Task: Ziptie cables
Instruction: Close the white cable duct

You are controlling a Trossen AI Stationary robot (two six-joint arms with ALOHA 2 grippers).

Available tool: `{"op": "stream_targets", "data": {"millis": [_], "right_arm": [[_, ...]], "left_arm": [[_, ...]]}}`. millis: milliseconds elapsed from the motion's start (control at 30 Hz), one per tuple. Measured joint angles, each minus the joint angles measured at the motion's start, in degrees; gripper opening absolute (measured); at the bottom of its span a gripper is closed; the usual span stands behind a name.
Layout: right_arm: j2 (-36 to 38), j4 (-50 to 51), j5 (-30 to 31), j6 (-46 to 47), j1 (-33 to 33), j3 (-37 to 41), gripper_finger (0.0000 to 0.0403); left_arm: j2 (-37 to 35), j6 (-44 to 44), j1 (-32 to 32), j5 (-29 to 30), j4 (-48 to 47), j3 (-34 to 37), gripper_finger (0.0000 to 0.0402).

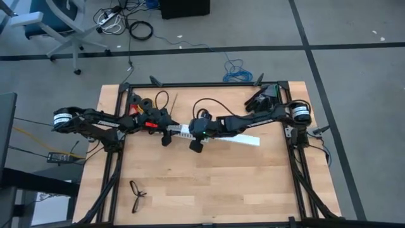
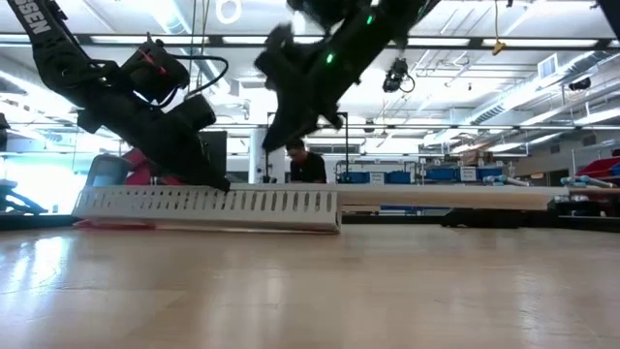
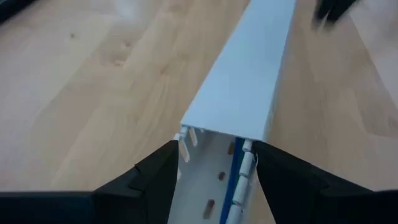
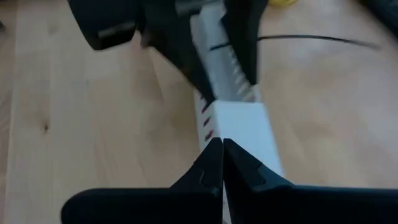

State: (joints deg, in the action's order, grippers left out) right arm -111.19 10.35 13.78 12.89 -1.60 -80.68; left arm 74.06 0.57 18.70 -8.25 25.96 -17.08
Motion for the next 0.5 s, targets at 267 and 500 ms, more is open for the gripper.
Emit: {"op": "stream_targets", "data": {"millis": [267, 500], "right_arm": [[4.48, 5.22, 6.68, -0.02, -2.58, -0.11, 0.0], [4.84, 9.76, 8.41, 2.24, -3.69, -0.07, 0.0]], "left_arm": [[10.5, 0.02, -4.13, 2.35, 1.45, -5.41, 0.0218], [16.88, -3.12, -7.76, 2.26, -2.86, -12.17, 0.0221]]}}
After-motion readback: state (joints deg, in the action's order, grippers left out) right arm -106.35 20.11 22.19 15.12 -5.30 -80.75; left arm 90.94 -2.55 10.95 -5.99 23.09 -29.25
